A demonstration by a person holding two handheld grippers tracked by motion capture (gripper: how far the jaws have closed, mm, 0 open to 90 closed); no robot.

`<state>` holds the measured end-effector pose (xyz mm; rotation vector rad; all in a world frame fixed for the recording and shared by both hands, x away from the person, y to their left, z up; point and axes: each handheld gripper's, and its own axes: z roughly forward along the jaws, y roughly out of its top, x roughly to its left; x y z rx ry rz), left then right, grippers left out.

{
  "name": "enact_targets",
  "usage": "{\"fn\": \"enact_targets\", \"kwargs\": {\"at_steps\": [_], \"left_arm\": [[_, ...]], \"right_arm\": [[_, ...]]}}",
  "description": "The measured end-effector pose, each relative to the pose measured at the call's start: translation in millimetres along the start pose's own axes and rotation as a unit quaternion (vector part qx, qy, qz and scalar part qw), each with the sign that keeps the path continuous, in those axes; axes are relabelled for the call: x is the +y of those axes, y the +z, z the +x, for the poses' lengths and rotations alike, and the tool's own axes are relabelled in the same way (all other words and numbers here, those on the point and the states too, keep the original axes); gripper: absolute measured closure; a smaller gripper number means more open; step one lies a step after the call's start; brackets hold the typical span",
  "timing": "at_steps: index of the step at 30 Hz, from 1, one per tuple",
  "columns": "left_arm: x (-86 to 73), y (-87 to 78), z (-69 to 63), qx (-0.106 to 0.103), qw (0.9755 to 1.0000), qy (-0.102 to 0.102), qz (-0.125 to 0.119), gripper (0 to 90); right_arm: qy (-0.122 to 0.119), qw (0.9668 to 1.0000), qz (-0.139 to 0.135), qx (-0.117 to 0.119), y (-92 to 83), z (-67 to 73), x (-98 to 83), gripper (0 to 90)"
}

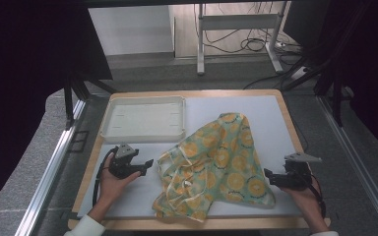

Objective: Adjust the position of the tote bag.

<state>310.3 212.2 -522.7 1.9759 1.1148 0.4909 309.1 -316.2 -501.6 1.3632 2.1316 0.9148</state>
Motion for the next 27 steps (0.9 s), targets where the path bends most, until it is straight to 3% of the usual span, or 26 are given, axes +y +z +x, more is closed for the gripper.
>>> {"fn": "enact_targets", "kwargs": {"at_steps": [6,15,20,27], "left_arm": [[0.7,5.3,-2.1,-0.002,1.0000,0.002,0.008,27.1],[-0.3,-1.6,-2.4,0.009,1.0000,-0.002,0.003,27.4],[2.7,-3.8,-5.7,0.007,1.0000,0.005,0.001,27.8],[8.8,-3.9,-8.4,0.001,0.9999,0.010,-0.003,30.0]], "right_arm": [[0.001,0.9998,-0.014,0.014,-9.4,4.6,-0.4,15.8],[-0.020,0.9990,-0.031,0.025,-14.0,14.0,0.3,17.2],[-0.036,0.9982,-0.041,0.026,-21.3,18.9,-2.6,18.7],[-0.028,0.9983,-0.045,0.026,-25.4,15.9,-7.3,19.7]]}}
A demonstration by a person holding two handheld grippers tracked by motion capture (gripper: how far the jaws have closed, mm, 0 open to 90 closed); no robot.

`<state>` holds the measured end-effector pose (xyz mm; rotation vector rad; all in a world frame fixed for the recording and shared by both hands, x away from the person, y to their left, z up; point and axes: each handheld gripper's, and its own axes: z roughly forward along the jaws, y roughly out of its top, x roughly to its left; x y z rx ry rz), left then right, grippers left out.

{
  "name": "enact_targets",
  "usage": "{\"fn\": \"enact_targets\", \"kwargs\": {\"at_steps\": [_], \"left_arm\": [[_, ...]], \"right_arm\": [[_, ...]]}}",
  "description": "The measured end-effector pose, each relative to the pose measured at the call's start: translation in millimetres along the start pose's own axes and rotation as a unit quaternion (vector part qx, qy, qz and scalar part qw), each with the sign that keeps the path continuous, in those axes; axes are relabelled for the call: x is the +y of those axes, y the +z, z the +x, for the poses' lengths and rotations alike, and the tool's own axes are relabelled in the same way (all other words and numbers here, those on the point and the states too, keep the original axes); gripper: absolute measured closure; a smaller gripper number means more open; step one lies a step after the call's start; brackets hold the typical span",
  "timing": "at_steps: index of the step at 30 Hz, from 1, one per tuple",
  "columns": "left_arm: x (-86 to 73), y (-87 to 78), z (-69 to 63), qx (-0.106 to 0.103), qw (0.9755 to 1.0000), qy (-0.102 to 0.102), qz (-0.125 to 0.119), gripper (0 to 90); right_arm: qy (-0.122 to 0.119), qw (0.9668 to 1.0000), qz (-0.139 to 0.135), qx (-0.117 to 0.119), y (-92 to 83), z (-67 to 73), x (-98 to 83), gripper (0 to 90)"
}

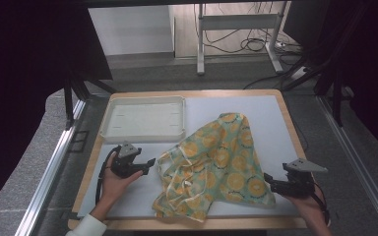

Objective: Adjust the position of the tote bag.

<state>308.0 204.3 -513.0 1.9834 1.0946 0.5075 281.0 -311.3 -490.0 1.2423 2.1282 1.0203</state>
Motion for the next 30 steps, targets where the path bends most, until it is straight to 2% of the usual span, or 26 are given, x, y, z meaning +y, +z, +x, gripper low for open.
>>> {"fn": "enact_targets", "kwargs": {"at_steps": [6,8,10,13,16,20,23,24,30], "left_arm": [[6.6,-5.9,-3.5,-0.001,1.0000,-0.003,-0.007,32.5],[9.9,-9.2,-5.4,0.005,0.9999,-0.002,-0.010,32.9],[14.6,-13.3,-6.4,-0.007,0.9998,-0.003,-0.017,33.7],[20.1,-17.1,-7.6,-0.003,0.9996,-0.004,-0.029,33.4],[25.6,-18.0,-3.9,-0.009,0.9991,-0.022,-0.035,28.1],[32.1,-16.7,0.4,-0.009,0.9988,-0.033,-0.036,28.6],[45.4,-16.0,0.0,-0.014,0.9984,-0.031,-0.044,29.4],[45.4,-16.0,0.0,-0.014,0.9984,-0.031,-0.044,29.7],[72.3,-11.9,-7.3,-0.040,0.9976,-0.024,-0.051,31.8]], "right_arm": [[0.000,1.0000,0.002,0.005,0.3,2.0,-2.2,19.9],[-0.003,1.0000,0.002,0.008,-4.7,4.5,-5.9,19.9],[0.000,1.0000,-0.005,0.008,-9.3,4.8,-7.4,19.9],[0.001,0.9999,-0.009,0.007,-11.8,4.9,-7.5,19.9],[0.002,0.9999,-0.010,0.008,-12.4,4.3,-8.0,19.9],[0.005,0.9999,-0.007,0.008,-12.6,3.3,-9.9,19.9],[0.010,0.9999,-0.008,0.006,-15.0,2.2,-11.1,19.9],[0.010,0.9999,-0.008,0.006,-15.0,2.2,-11.1,19.9],[0.006,0.9999,-0.009,0.006,-18.1,4.5,-13.0,19.9]]}}
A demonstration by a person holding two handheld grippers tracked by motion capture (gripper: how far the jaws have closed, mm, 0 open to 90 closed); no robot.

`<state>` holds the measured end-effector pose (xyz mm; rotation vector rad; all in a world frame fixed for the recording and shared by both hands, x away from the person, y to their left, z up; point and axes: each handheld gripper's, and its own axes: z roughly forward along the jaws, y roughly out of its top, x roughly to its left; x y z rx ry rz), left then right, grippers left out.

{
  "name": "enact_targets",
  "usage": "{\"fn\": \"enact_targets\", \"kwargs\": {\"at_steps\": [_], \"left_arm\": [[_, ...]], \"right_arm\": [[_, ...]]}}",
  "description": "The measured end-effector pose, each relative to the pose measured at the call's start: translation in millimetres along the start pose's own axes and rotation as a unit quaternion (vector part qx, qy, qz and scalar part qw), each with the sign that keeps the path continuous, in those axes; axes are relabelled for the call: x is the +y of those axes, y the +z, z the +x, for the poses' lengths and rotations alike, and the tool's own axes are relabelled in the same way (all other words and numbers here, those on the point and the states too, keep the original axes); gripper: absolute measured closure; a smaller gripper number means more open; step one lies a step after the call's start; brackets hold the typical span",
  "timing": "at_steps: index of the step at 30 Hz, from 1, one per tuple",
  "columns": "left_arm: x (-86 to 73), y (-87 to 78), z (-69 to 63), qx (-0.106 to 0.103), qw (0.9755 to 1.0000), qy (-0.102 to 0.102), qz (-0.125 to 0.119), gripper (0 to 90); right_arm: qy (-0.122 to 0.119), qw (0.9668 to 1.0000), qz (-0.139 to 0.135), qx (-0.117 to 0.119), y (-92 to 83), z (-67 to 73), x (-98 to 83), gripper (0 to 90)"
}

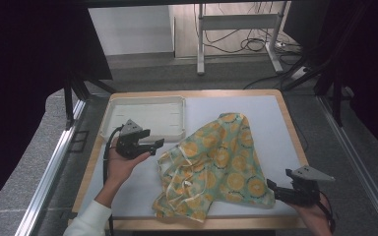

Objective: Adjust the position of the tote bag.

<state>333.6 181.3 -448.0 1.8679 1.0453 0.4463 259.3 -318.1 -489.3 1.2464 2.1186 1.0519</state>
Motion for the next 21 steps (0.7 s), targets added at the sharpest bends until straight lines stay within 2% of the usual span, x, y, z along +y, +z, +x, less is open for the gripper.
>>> {"fn": "enact_targets", "kwargs": {"at_steps": [5,10,13,21], "left_arm": [[13.8,9.8,-3.1,-0.013,0.9999,0.010,0.007,32.4],[22.7,20.5,-1.9,-0.024,0.9996,0.001,0.012,33.8],[26.2,26.2,-0.5,-0.030,0.9993,-0.003,0.021,34.6],[38.3,41.5,-1.5,-0.034,0.9976,0.013,0.059,35.6]], "right_arm": [[0.003,1.0000,0.000,-0.002,-0.5,-1.7,-1.3,19.9],[0.008,0.9999,0.006,-0.006,0.2,-3.7,-3.4,19.9],[0.008,0.9999,0.007,-0.006,0.3,-4.0,-3.6,19.9],[0.008,0.9999,0.009,-0.006,1.2,-3.2,-4.1,19.9]]}}
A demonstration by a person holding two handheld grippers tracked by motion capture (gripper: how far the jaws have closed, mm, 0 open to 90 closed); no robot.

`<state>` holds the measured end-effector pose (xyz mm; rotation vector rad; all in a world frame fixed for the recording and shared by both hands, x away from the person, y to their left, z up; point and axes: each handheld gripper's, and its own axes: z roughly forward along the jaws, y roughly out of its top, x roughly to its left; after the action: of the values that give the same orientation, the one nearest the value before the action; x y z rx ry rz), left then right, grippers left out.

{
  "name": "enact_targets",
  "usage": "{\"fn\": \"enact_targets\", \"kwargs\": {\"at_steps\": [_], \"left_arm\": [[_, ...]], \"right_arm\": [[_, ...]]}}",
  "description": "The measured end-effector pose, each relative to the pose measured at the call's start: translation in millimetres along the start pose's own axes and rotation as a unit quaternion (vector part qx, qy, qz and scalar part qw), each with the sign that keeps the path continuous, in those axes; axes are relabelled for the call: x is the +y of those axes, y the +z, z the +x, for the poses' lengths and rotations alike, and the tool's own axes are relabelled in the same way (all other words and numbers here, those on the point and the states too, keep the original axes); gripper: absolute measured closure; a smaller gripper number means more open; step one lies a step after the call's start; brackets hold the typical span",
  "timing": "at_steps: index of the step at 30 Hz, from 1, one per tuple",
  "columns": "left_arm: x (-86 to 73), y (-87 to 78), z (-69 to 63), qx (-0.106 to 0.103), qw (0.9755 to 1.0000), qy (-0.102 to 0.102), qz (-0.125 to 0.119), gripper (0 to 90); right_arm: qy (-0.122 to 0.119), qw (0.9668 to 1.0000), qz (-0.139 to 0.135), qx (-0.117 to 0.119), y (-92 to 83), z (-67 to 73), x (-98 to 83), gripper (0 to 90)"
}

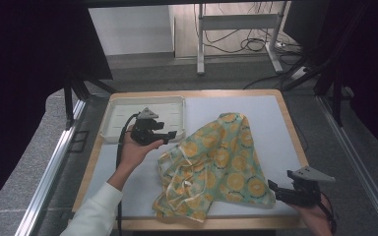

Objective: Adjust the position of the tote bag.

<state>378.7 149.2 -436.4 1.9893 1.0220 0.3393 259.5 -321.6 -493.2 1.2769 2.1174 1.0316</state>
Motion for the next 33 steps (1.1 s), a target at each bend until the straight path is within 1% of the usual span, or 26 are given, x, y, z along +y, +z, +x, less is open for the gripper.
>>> {"fn": "enact_targets", "kwargs": {"at_steps": [3,7,11,14,15,16,20,21,22,23,25,26,27,30,32,33], "left_arm": [[5.1,6.2,-0.3,0.001,0.9999,0.006,0.011,36.0],[15.8,18.7,-0.8,0.000,0.9997,0.011,0.022,36.2],[26.0,37.0,2.6,-0.007,0.9995,0.002,0.030,36.7],[29.3,51.1,3.1,-0.008,0.9991,0.004,0.042,36.9],[30.6,58.6,1.6,-0.015,0.9988,0.004,0.046,36.9],[30.6,58.6,1.6,-0.015,0.9988,0.004,0.046,36.9],[33.3,68.8,-8.4,-0.023,0.9984,0.016,0.049,36.8],[33.3,68.8,-8.4,-0.023,0.9984,0.016,0.049,36.7],[33.9,70.4,-10.4,-0.025,0.9981,0.021,0.052,36.7],[33.9,72.4,-12.5,-0.026,0.9982,0.019,0.050,36.6],[32.9,78.8,-16.8,-0.028,0.9973,0.026,0.062,36.1],[32.9,78.8,-16.8,-0.028,0.9973,0.026,0.062,35.9],[30.7,82.7,-22.1,-0.028,0.9967,0.033,0.068,35.9],[22.9,91.2,-40.6,-0.029,0.9945,0.062,0.079,33.3],[17.7,97.0,-50.7,-0.028,0.9931,0.077,0.084,32.1],[15.1,100.3,-54.5,-0.026,0.9928,0.077,0.088,31.6]], "right_arm": [[0.000,1.0000,0.001,0.000,0.1,0.4,-0.1,19.9],[0.000,1.0000,0.002,0.000,0.4,-0.3,-0.5,19.9],[0.001,1.0000,0.003,-0.002,1.2,-0.7,-0.9,19.9],[0.000,1.0000,0.006,-0.001,2.6,-0.9,-1.1,19.9],[0.000,1.0000,0.007,-0.001,3.0,-0.8,-1.2,19.9],[0.000,1.0000,0.007,-0.001,3.0,-0.8,-1.2,19.9],[-0.001,1.0000,0.009,-0.001,4.6,-1.0,-1.2,19.9],[-0.001,1.0000,0.009,-0.001,4.6,-1.0,-1.2,19.9],[-0.001,1.0000,0.009,-0.001,4.8,-0.7,-1.1,19.9],[-0.003,0.9999,0.010,0.000,5.0,-0.2,-1.0,19.9],[-0.007,0.9999,0.011,0.001,5.3,0.6,-0.6,19.9],[-0.007,0.9999,0.011,0.001,5.3,0.6,-0.6,19.9],[-0.007,0.9999,0.011,0.001,5.4,0.8,-0.4,19.9],[-0.009,0.9999,0.012,0.001,6.2,1.2,-0.4,19.9],[-0.008,0.9999,0.014,0.003,7.2,1.1,-0.6,19.9],[-0.008,0.9999,0.014,0.003,7.2,1.1,-0.6,19.9]]}}
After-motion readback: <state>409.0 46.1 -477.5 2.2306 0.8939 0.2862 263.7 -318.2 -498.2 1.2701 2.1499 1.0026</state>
